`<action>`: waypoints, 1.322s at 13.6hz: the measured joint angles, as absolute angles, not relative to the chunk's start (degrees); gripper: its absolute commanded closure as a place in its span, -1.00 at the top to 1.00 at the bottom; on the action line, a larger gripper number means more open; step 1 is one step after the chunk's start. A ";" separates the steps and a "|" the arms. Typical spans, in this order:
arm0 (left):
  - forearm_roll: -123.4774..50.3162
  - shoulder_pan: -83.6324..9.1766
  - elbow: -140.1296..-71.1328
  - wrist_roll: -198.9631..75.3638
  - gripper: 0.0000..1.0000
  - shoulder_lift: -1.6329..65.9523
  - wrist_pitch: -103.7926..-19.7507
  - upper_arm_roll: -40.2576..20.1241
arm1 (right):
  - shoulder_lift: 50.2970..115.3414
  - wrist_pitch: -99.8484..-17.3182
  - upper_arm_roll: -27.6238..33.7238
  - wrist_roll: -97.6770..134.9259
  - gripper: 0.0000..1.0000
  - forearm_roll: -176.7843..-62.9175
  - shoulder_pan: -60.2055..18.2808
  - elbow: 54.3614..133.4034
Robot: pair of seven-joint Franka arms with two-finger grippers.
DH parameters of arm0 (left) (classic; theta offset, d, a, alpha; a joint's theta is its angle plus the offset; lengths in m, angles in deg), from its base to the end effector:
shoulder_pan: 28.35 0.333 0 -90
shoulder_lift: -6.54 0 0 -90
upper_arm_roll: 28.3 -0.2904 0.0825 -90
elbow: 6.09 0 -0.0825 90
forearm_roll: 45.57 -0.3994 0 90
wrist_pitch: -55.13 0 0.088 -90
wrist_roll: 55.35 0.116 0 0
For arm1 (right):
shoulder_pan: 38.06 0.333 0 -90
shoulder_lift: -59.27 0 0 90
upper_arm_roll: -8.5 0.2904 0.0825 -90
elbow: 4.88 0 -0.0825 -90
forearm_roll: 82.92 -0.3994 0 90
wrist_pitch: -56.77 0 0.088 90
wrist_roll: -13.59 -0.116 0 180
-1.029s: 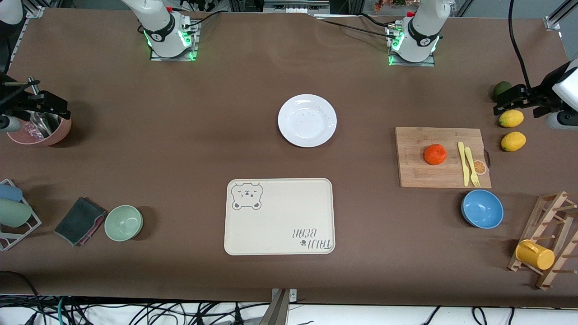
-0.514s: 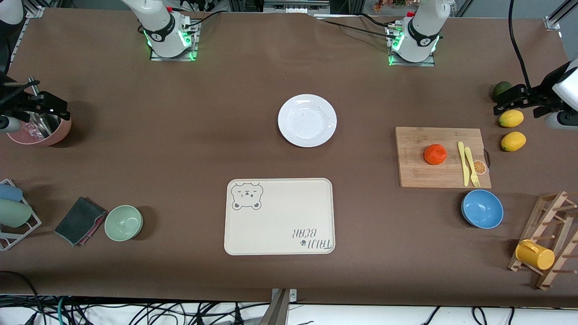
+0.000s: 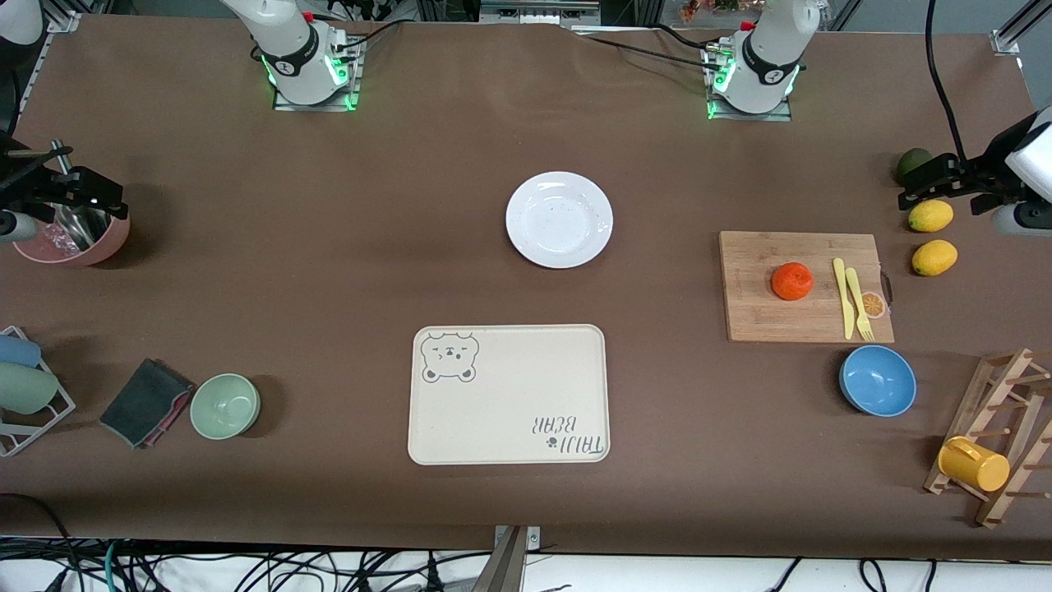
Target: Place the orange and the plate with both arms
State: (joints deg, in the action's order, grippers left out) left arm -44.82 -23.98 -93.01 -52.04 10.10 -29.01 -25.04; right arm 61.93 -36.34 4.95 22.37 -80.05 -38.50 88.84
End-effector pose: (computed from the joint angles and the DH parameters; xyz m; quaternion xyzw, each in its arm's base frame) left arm 0.5750 0.0104 0.5719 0.9982 -0.0195 -0.0549 0.0104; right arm 0.5815 -0.0455 0.5362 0.9983 0.0438 -0.0312 0.0231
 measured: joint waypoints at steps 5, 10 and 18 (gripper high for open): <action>-44.82 -23.98 -93.01 -52.04 1.00 10.10 -29.01 -25.04 | 61.93 -36.34 4.95 22.37 1.00 -80.05 -38.50 88.84; -44.82 -23.76 -93.06 -52.04 1.00 10.10 -28.60 -25.28 | 61.93 -36.34 4.95 22.37 1.00 -80.05 -38.50 88.84; -44.82 -22.94 -93.06 -52.04 1.00 10.10 -28.47 -25.41 | 61.94 -36.34 4.95 22.37 1.00 -80.06 -38.50 88.84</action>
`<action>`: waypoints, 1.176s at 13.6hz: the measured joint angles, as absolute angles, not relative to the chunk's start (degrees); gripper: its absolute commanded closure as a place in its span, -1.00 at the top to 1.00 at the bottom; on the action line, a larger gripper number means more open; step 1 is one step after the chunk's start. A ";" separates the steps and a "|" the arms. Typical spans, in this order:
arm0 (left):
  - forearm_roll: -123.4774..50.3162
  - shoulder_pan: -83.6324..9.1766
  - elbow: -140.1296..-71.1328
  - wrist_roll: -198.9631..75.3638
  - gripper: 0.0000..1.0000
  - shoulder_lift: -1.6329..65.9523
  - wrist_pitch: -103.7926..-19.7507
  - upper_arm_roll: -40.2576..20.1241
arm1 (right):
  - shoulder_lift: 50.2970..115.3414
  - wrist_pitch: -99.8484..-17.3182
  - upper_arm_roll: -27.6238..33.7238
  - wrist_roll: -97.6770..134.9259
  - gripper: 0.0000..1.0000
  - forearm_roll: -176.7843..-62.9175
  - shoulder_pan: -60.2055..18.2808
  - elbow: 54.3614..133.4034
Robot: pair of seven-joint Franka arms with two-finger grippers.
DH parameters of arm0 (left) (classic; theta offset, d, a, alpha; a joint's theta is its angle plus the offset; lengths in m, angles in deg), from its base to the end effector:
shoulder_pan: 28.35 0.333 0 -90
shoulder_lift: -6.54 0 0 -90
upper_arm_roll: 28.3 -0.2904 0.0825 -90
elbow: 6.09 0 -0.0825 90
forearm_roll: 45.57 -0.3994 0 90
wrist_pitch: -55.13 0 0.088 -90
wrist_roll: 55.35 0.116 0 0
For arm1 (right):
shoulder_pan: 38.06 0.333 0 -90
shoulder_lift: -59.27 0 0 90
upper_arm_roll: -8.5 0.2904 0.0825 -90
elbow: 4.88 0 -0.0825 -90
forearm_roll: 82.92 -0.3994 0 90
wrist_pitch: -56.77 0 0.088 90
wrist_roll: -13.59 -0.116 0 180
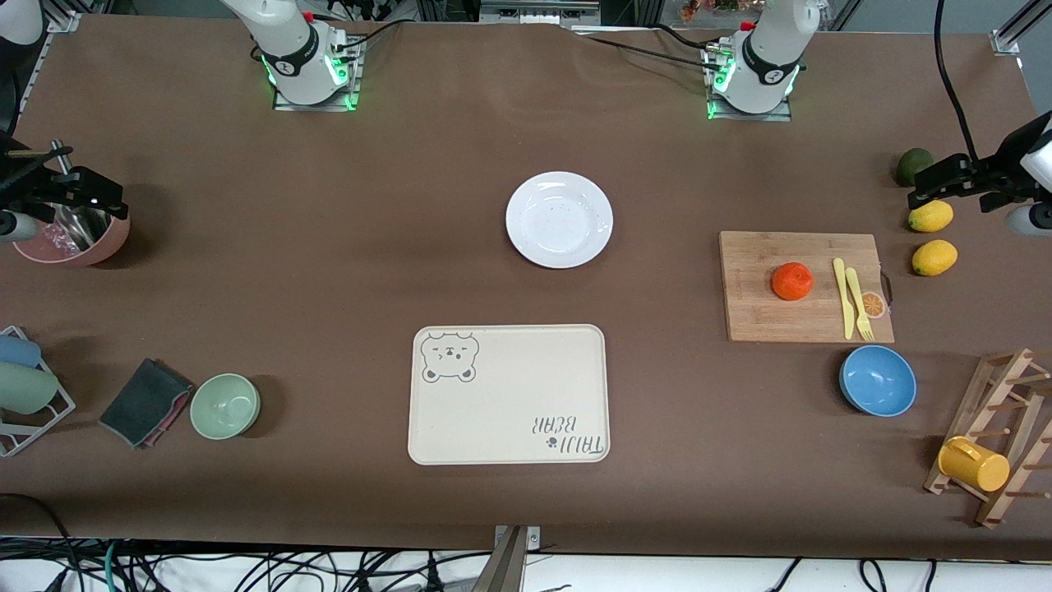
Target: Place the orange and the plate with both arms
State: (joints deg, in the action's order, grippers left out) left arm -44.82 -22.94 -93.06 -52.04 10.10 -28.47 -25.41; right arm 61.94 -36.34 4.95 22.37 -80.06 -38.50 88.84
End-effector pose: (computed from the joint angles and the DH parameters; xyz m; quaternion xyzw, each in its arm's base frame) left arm 0.5733 0.0244 0.5708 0.9981 -0.0073 -0.0599 0.0112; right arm 0.5815 -0.0455 0.5361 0.9983 0.0438 -0.0313 0.0230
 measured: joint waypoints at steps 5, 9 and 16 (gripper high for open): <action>-44.82 -23.07 -93.06 -52.04 1.00 10.10 -28.46 -25.14 | 61.94 -36.34 4.95 22.37 1.00 -80.06 -38.50 88.84; -44.82 -23.13 -92.84 -52.04 1.00 10.10 -28.50 -25.11 | 61.94 -36.34 4.95 22.37 1.00 -80.06 -38.51 88.84; -44.82 -23.14 -91.51 -52.04 1.00 10.03 -29.26 -25.09 | 61.94 -36.34 4.95 22.37 1.00 -80.06 -38.53 88.84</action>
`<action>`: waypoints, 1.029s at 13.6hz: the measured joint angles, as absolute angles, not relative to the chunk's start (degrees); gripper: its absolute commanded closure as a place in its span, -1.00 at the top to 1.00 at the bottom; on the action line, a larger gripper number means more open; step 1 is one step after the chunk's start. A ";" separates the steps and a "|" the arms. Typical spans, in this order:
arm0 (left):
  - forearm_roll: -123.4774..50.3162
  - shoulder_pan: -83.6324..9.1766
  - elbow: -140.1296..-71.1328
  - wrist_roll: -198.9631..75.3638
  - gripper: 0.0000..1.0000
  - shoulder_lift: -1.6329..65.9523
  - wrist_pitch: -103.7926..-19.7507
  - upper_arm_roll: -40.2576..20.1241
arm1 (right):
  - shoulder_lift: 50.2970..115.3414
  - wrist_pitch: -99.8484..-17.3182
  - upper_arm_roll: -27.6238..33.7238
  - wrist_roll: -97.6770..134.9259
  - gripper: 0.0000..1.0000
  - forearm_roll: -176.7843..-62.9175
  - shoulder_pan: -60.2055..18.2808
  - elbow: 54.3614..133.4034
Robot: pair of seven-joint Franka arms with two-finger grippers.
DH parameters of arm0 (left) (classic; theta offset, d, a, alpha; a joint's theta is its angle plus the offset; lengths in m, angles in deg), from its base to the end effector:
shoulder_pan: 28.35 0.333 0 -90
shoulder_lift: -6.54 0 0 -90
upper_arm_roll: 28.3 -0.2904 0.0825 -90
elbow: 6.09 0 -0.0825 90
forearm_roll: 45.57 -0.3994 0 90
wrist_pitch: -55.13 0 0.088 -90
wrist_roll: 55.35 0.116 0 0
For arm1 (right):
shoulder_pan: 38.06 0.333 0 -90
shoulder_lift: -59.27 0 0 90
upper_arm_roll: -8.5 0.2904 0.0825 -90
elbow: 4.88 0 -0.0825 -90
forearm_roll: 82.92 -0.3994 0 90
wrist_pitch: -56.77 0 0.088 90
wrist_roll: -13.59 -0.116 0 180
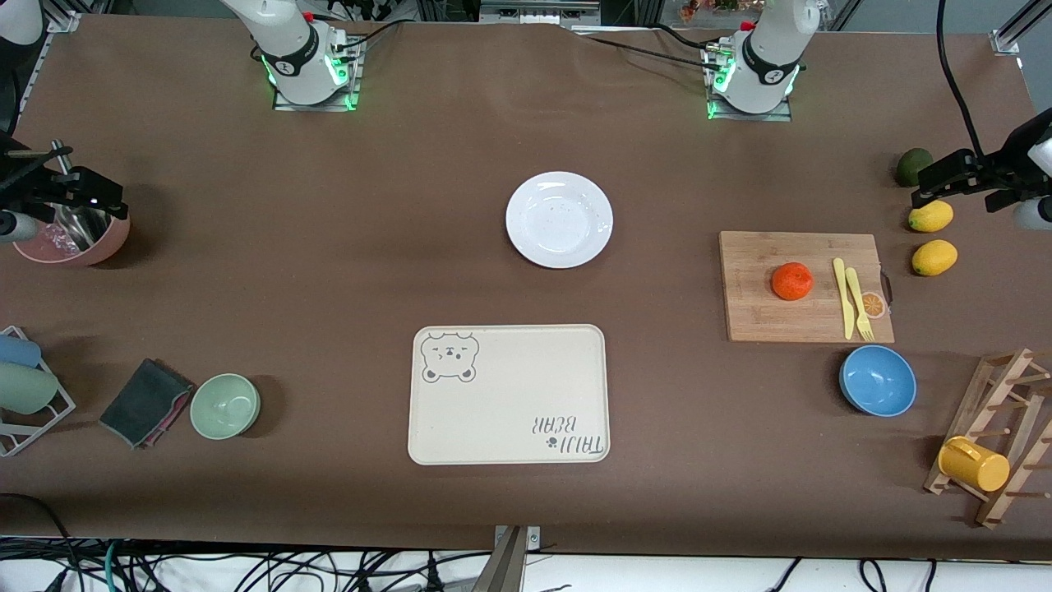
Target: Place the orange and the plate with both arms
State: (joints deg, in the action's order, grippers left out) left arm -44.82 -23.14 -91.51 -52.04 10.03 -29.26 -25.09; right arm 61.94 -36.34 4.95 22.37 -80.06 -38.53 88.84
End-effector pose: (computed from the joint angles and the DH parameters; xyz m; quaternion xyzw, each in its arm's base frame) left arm 0.5760 0.0194 0.5854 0.9991 -0.0118 -0.0390 0.0101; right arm 0.5815 -0.0458 0.5361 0.9983 0.0436 -0.0313 0.0230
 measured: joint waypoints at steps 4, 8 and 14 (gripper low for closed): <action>-44.82 -23.14 -91.87 -52.04 1.00 10.94 -29.37 -25.10 | 61.95 -36.34 4.95 22.37 1.00 -80.06 -38.55 88.83; -44.82 -23.15 -92.19 -51.97 1.00 13.44 -31.38 -25.11 | 61.96 -36.34 4.94 22.37 1.00 -80.06 -38.57 88.82; -45.00 -23.15 -96.65 -52.00 1.00 13.82 -32.78 -25.21 | 61.96 -36.34 4.93 22.37 1.00 -80.06 -38.58 88.82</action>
